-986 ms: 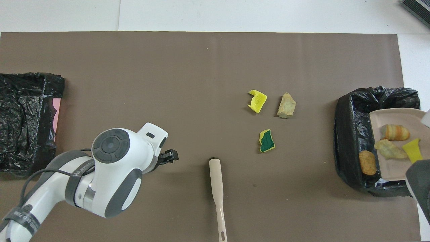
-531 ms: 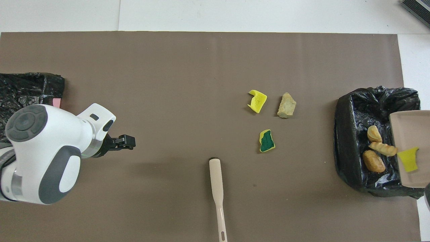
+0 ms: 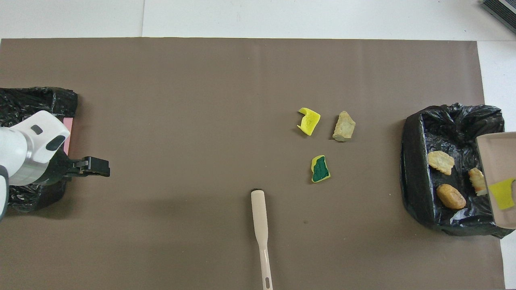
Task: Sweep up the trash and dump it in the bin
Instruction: 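Tilt the dustpan into the bin while the left gripper drops the brush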
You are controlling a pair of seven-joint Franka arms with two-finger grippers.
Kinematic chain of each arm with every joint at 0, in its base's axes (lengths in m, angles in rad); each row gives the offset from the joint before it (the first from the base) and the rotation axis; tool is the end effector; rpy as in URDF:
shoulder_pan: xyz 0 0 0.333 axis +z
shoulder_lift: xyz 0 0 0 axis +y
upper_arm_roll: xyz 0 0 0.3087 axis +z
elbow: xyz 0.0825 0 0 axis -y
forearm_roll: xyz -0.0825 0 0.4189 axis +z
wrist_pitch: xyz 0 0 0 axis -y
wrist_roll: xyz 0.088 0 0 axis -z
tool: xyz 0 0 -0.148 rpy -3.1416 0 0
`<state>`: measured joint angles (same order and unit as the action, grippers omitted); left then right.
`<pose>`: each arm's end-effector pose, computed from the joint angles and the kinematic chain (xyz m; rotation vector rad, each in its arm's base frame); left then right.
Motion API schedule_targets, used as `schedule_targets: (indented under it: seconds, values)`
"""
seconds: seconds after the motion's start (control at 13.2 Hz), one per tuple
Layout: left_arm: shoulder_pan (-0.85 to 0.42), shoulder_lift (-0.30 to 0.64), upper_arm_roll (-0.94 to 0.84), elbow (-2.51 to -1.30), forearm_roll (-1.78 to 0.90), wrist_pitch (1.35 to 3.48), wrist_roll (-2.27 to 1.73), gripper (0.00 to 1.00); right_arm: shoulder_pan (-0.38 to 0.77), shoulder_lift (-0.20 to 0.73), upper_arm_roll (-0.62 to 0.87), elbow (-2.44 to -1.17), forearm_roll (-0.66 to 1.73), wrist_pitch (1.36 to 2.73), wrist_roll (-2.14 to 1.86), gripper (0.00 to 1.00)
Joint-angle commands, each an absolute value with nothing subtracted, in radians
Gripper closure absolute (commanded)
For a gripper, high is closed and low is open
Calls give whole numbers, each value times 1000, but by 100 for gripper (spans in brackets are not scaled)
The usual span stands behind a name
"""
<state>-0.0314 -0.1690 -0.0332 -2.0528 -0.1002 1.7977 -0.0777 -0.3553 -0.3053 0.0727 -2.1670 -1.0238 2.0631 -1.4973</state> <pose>0.5266 -0.0469 0.4461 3.0530 0.0620 -0.1411 0.4969 -0.2208 0.5257 1.5543 1.6670 -0.7901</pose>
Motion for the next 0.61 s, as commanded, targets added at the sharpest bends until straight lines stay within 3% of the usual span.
schedule_targets:
  seconds: [0.0, 0.23, 0.53]
  values:
    - [5, -164, -43, -1915, -66, 1668, -41, 0, -373, -314, 66, -2166, -1087, 2095, -1519, 100]
    - [3, -164, -43, -1765, -32, 1544, -28, 0, -414, -316, 49, -2148, -1175, 2170, -1516, 100]
    - [-11, -158, -51, -1651, -31, 1479, -31, 0, -403, -318, 55, -2149, -1169, 2168, -1506, 100]
